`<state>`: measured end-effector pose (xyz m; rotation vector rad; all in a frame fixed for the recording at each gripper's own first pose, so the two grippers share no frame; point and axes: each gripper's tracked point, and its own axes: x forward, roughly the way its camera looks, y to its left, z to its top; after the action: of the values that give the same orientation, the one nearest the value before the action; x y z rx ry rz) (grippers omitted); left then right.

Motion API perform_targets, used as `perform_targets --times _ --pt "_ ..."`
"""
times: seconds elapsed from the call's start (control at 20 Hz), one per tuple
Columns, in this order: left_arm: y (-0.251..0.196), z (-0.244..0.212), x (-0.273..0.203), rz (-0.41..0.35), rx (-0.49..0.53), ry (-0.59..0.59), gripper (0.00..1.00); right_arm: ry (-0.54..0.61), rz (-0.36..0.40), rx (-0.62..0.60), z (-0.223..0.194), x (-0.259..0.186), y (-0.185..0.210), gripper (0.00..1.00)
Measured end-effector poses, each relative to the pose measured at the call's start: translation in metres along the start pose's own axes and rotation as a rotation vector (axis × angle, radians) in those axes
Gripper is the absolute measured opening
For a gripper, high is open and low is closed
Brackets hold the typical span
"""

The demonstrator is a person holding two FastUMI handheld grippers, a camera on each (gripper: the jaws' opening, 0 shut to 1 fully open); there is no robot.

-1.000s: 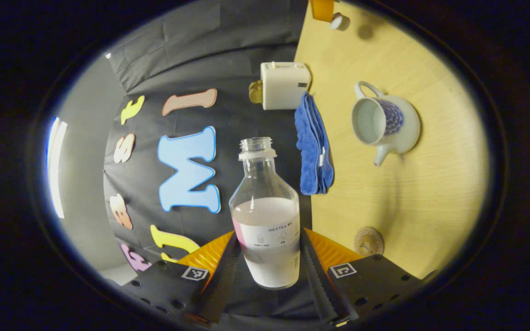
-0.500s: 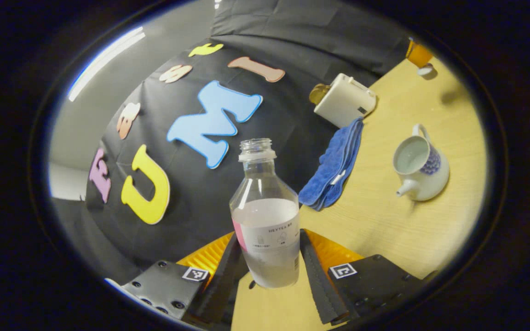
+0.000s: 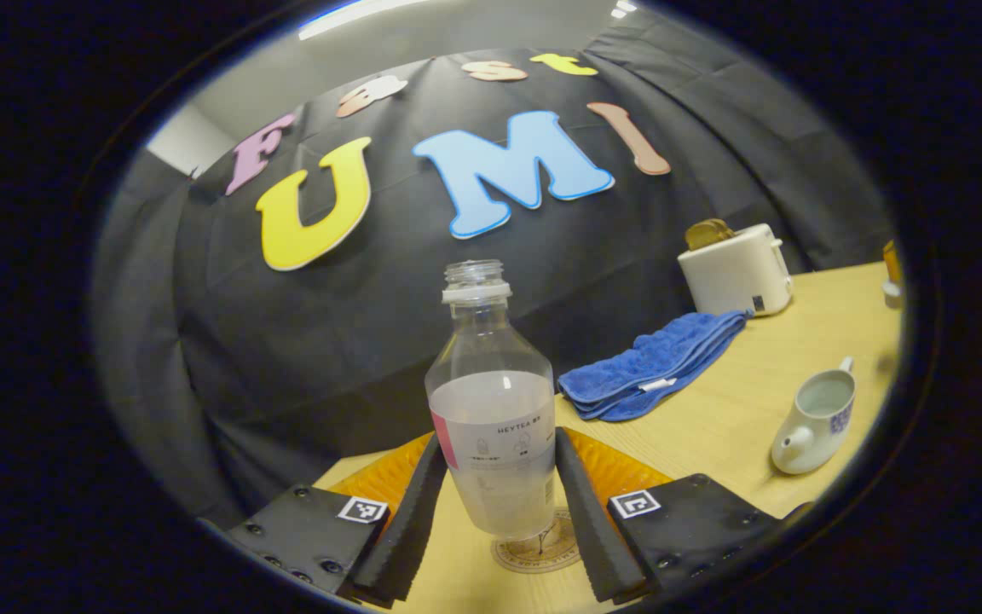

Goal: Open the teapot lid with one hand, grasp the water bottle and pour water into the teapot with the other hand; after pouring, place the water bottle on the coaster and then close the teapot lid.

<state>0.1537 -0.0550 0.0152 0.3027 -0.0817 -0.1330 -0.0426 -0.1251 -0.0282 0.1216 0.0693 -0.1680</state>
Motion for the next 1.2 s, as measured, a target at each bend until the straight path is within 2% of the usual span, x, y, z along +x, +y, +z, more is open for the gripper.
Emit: perform_targets --times 0.1,0.35,0.75,0.95,1.0,1.2 --pt "0.0 -0.013 0.004 -0.003 -0.065 0.04 0.86 0.0 0.001 -0.005 0.001 0.0 0.005 0.03" --pt "-0.002 -0.028 0.007 -0.013 -0.127 0.086 0.86 0.003 -0.006 -0.033 -0.004 0.002 0.011 0.03" --pt "0.001 -0.033 0.008 0.018 -0.169 0.113 0.86 -0.001 0.015 -0.026 -0.003 0.0 0.017 0.03" --pt "0.004 -0.039 0.007 0.031 -0.188 0.117 0.92 0.004 0.016 -0.02 -0.005 0.0 0.014 0.03" --pt "0.004 -0.037 0.005 0.035 -0.195 0.111 1.0 0.003 0.016 -0.019 -0.004 0.0 0.014 0.03" --pt "0.002 -0.047 -0.001 0.042 -0.2 0.151 1.0 0.001 0.034 -0.01 -0.005 0.003 0.022 0.03"
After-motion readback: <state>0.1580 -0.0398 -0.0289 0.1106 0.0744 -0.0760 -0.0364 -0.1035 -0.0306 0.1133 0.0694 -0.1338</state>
